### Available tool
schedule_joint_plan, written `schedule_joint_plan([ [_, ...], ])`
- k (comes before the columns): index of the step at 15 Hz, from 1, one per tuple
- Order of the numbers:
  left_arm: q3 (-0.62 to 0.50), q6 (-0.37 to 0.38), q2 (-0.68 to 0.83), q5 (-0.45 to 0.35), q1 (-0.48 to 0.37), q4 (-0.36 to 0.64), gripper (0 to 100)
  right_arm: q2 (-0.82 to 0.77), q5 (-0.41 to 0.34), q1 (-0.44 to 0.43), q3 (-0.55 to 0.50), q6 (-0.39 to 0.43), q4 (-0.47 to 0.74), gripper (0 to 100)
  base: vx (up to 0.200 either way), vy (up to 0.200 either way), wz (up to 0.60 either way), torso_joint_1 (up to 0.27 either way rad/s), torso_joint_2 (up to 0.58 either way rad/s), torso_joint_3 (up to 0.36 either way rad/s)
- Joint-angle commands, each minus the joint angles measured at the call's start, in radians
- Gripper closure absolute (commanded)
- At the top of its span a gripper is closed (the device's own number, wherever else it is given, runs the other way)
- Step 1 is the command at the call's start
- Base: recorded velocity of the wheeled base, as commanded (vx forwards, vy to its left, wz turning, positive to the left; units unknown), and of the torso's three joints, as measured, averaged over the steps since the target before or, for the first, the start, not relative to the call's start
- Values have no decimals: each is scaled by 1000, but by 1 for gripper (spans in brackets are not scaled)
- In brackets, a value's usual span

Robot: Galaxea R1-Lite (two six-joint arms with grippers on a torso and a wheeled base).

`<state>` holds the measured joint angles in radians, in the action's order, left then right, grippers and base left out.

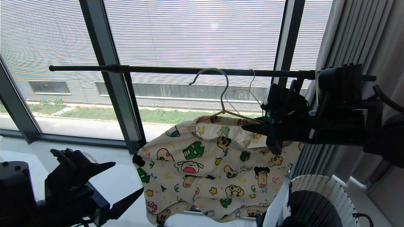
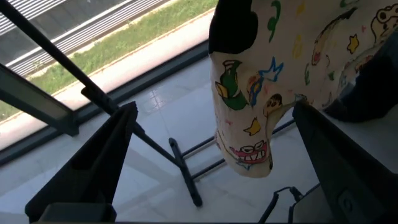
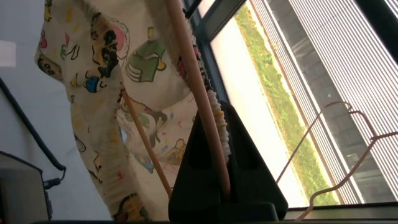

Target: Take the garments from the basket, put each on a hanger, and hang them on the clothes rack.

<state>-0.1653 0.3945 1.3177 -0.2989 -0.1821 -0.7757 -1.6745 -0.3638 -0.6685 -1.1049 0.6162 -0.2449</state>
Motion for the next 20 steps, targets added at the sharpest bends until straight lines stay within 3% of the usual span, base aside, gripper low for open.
schedule_joint_plan([
  [1, -10, -2, 69, 0, 3, 0, 0, 12, -1, -10, 13, -1, -7, 100, 0, 0, 0, 0, 0, 0],
  [3, -37, -6, 97, 0, 4, -2, 0, 19, -1, -23, 14, -1, -7, 100, 0, 0, 0, 0, 0, 0],
  [5, -49, -63, 97, 0, 4, -2, 0, 25, -1, -34, 14, -3, -7, 100, 0, 0, 0, 0, 0, 0],
  [6, -48, -74, 94, 0, 4, -2, 100, 25, -1, -37, 13, -4, -7, 100, 0, 0, 0, 0, 0, 0],
  [14, -39, -85, 81, 0, 13, -11, 100, 42, 0, -42, 13, -19, -8, 100, 0, 0, 0, 0, 0, 0],
  [18, -39, -78, 126, 0, 156, -11, 100, 44, 9, -37, 13, -67, -48, 100, 0, 0, 0, 0, 0, 0],
  [20, -36, -77, 126, 0, 178, -13, 100, 41, 29, -37, 14, -84, -62, 100, 0, 0, 0, 0, 0, 0],
])
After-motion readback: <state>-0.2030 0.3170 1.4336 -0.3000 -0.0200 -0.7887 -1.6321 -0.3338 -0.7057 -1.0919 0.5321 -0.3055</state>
